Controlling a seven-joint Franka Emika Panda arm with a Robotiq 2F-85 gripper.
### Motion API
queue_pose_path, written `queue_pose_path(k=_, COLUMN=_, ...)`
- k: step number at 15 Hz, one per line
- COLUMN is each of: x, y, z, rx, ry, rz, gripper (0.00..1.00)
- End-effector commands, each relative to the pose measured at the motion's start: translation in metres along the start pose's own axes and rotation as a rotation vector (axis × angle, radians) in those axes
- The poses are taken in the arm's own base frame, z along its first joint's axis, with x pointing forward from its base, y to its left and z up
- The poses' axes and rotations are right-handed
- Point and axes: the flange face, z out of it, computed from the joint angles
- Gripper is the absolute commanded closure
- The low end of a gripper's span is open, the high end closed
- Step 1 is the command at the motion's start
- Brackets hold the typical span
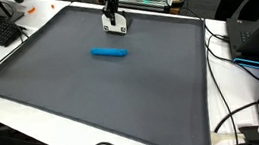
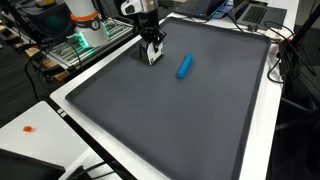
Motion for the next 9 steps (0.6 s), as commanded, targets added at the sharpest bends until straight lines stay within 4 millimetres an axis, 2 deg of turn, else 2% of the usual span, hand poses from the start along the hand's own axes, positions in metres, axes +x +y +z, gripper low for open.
queue_pose_path(k=1, x=-0.002, y=0.0, z=-0.017, rx=0.021, ry=0.032, rz=-0.011, gripper=0.99)
queue_pose_path(k=5, x=-0.013, y=-0.013, z=-0.044, rx=0.035, ry=0.04, rz=-0.141, gripper=0.99)
queue_pose_path(k=9, x=-0.035, y=-0.041, z=-0.069, rx=0.05, ry=0.021, rz=-0.375, gripper=0.99)
